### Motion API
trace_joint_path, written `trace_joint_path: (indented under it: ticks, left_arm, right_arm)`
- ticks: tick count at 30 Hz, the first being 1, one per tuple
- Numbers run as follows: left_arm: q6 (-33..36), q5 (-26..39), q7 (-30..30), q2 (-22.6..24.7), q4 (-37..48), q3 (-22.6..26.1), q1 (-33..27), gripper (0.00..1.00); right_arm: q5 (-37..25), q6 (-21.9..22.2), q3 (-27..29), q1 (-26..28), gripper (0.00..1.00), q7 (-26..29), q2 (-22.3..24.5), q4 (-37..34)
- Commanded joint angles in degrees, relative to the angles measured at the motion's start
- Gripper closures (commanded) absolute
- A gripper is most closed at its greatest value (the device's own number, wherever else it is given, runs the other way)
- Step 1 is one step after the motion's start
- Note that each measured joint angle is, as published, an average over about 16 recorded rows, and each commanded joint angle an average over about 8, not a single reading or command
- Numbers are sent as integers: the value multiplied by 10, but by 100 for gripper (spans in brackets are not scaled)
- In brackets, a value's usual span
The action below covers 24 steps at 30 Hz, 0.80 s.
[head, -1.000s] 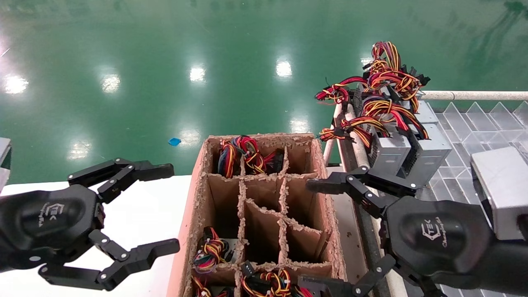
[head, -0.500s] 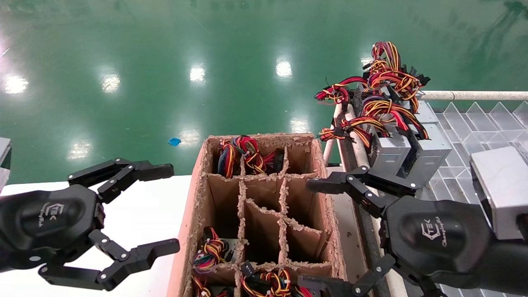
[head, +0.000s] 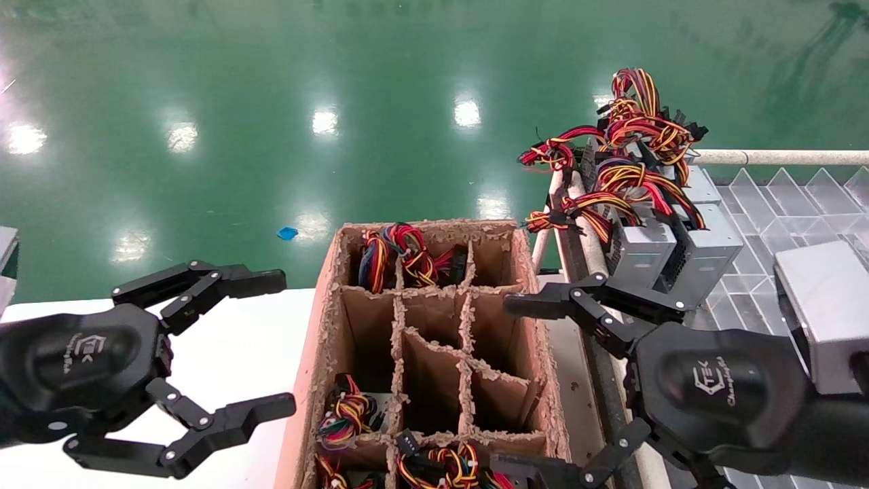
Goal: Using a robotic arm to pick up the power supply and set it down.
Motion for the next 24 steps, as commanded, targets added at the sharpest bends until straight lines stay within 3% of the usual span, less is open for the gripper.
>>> trace_joint_path:
  ticks: [1, 24]
  left_arm:
    - [0, 0, 0, 0, 0, 0, 0, 0]
    - [0, 0, 0, 0, 0, 0, 0, 0]
  right_arm:
    - [0, 0, 0, 0, 0, 0, 0, 0]
    - [0, 0, 0, 0, 0, 0, 0, 0]
